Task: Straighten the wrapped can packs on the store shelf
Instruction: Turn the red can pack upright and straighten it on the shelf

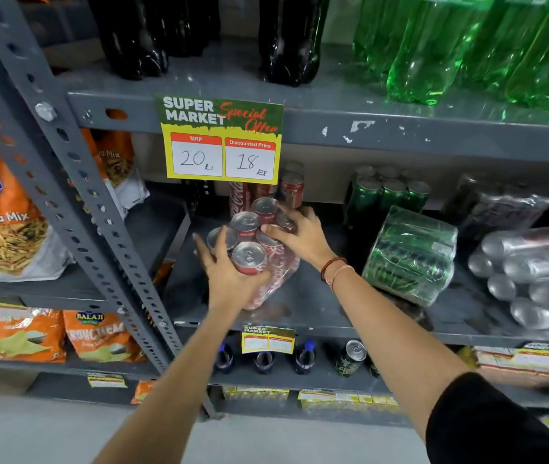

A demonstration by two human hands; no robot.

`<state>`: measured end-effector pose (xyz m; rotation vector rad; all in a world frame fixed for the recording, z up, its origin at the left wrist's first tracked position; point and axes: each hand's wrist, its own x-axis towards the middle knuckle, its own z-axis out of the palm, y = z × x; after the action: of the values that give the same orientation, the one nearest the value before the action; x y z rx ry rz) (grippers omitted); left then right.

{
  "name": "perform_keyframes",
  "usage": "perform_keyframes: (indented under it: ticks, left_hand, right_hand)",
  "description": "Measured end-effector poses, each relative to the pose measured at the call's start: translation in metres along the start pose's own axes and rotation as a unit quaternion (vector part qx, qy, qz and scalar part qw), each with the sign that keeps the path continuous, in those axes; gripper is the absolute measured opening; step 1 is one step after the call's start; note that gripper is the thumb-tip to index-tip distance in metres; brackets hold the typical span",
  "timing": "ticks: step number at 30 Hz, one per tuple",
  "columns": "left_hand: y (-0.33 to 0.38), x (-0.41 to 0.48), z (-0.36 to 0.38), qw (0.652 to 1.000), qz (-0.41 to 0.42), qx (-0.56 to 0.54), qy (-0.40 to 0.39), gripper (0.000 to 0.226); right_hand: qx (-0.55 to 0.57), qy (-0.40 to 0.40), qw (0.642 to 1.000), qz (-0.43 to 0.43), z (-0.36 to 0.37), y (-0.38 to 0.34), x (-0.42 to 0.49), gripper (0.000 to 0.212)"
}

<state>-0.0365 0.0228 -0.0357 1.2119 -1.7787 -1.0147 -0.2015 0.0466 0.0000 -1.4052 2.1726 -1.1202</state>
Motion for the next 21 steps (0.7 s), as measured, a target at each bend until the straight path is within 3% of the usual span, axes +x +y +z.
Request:
perform_keyframes:
  ticks: [5, 10, 14, 17, 19, 21]
  left_hand:
    - [-0.005, 0.055, -0.041, 0.978, 0.004, 0.057, -0.200, 0.109]
    - [0.002, 0.078, -0.056, 0.944, 0.034, 0.075, -0.320, 0.105]
    - [0.009, 0.076, -0.055, 0.940, 0.034, 0.081, -0.330, 0.104]
    - [0.016, 0.069, -0.055, 0.942, 0.027, 0.094, -0.322, 0.104]
    - [0.024, 0.061, -0.054, 0.939, 0.004, 0.150, -0.309, 0.107]
    - [0.039, 0.049, -0.047, 0.931, -0.012, 0.243, -0.271, 0.116]
  right_hand:
    - [0.068, 0.112, 0.990, 0.046, 0.019, -0.005, -0.036, 0.071]
    - [0.014, 0.199, 0.977, 0.078, 0.039, -0.013, -0.066, 0.078]
    - [-0.006, 0.202, 0.974, 0.107, 0.038, -0.021, -0.069, 0.078]
    - [0.003, 0.153, 0.983, 0.099, 0.028, -0.020, -0.069, 0.080]
    - [0.069, 0.119, 0.986, 0.097, 0.010, -0.013, -0.070, 0.080]
    - [0.111, 0.138, 0.981, 0.083, -0.018, -0.001, -0.071, 0.078]
